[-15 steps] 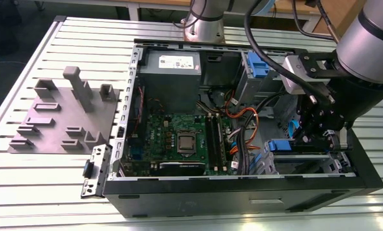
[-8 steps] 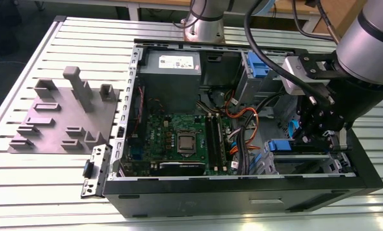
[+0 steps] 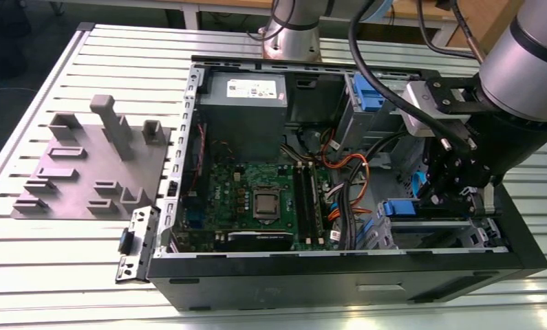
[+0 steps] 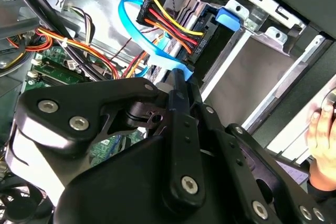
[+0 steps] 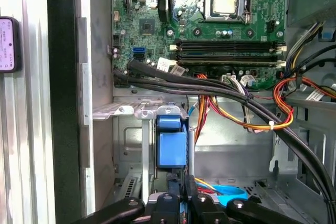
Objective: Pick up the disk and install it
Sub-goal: 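Insert the second disk wire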
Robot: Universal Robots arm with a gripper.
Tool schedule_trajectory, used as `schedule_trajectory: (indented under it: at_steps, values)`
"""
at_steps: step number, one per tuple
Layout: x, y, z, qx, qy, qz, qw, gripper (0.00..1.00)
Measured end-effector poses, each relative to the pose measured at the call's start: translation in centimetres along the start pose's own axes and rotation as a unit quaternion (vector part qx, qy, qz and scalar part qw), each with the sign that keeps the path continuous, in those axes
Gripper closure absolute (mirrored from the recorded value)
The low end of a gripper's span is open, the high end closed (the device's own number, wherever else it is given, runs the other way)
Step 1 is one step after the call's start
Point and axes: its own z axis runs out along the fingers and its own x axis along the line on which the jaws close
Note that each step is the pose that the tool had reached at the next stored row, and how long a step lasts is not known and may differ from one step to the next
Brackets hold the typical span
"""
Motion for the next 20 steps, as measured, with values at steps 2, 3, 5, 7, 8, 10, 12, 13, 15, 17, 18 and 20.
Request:
schedule_trajectory:
  at_steps: [2, 3, 5, 7, 8, 10, 12, 13, 15, 17, 18, 20]
  values:
    - [0.0, 0.0, -0.09, -0.0001, 0.0003, 0.0, 1.0, 0.84]
    - [0.01, 0.0, -0.1, -0.0001, -0.0001, 0.0, 1.0, 0.84]
    - [0.04, -0.02, -0.11, -0.0001, -0.0011, 0.0, 1.0, 0.84]
    - [0.06, -0.08, -0.06, -0.0001, -0.0021, 0.0, 1.0, 0.84]
    - [0.08, -0.12, -0.02, -0.0001, -0.0024, 0.001, 1.0, 0.84]
    - [0.12, -0.17, 0.07, -0.0001, -0.0026, 0.001, 1.0, 0.84]
    - [0.17, -0.21, 0.18, -0.0001, -0.0027, 0.002, 0.99999, 0.84]
    - [0.19, -0.22, 0.22, -0.0001, -0.0026, 0.002, 0.99999, 0.84]
    - [0.19, -0.23, 0.23, -0.0001, -0.0026, 0.002, 0.99999, 0.84]
    - [0.19, -0.23, 0.25, -0.0001, -0.0027, 0.002, 0.99999, 0.84]
    - [0.19, -0.23, 0.25, -0.0001, -0.0028, 0.002, 0.99999, 0.84]
    - [0.19, -0.25, 0.26, 0.0001, -0.0028, 0.002, 0.99999, 0.84]
